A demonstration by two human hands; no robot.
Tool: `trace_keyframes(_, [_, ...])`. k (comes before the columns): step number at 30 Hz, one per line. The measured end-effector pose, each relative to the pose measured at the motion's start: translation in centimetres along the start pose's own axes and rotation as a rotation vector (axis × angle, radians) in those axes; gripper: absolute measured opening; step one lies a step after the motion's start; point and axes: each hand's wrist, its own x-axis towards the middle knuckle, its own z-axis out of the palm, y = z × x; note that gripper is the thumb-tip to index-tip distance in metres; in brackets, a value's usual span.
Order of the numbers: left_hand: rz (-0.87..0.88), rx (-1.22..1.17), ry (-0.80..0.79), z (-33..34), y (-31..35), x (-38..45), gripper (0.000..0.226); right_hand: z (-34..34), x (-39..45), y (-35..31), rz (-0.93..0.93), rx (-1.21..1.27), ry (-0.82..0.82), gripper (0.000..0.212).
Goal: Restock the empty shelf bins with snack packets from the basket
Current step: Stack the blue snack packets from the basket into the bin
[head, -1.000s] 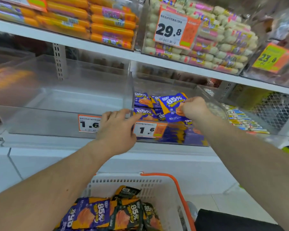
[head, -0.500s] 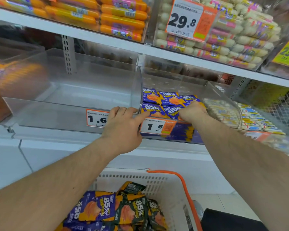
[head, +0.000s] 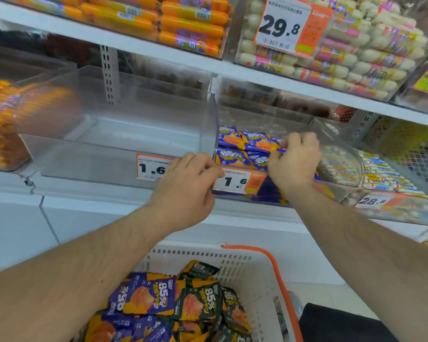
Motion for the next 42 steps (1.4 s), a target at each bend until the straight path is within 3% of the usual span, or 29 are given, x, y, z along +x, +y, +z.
trace_keyframes(2, [-0.041, -0.078, -0.176, -0.6, -0.3, -1.1, 0.036, -0.5, -3.1, -1.6, -0.298, 0.157, 0.163, 0.021])
trace_keyframes(5, [-0.231, -0.073, -0.615, -1.1, -1.3, -3.3, 0.035, 0.4, -9.4, -5.0, -0.439, 0.385, 0.043, 0.018])
trace_keyframes(9, [-0.402, -0.016, -1.075, -0.9, -3.6, -6.7, 0.042, 4.6, -19.1, -7.2, -0.394, 0.492, -0.509, 0.01])
trace_keyframes(13, [-0.43, 0.034, -1.299, -0.4, -5.0, -9.2, 0.046, 8.3, -26.3, -7.8, -0.291, 0.244, -1.119, 0.017])
trace_keyframes(17, [-0.429, 0.04, -1.351, 0.2, -6.1, -10.4, 0.035, 10.1, -31.1, -8.6, -0.321, 0.044, -1.399, 0.048])
trace_keyframes(24, [-0.409, 0.068, -1.39, 1.2, -6.9, -10.7, 0.033, 13.3, -34.4, -9.5, -0.35, 0.021, -1.541, 0.106])
trace_keyframes(27, [-0.41, 0.061, -1.41, 1.5, -7.1, -10.6, 0.035, 13.3, -35.1, -9.1, -0.371, 0.027, -1.53, 0.102])
trace_keyframes(32, [-0.373, 0.06, -1.362, 1.4, -6.7, -9.7, 0.035, 10.6, -33.4, -8.5, -0.438, 0.098, -1.468, 0.065])
trace_keyframes(35, [-0.426, 0.004, -1.324, 1.1, -6.7, -9.4, 0.04, 8.8, -29.8, -8.4, -0.236, 0.237, -1.379, 0.029])
trace_keyframes(38, [-0.509, -0.091, -1.259, 0.5, -6.4, -9.0, 0.054, 6.4, -25.1, -8.0, 0.16, 0.478, -1.326, 0.01])
trace_keyframes(42, [-0.682, -0.39, -1.03, -0.4, -4.9, -7.4, 0.073, 1.6, -18.3, -6.9, 0.869, 1.049, -1.272, 0.025])
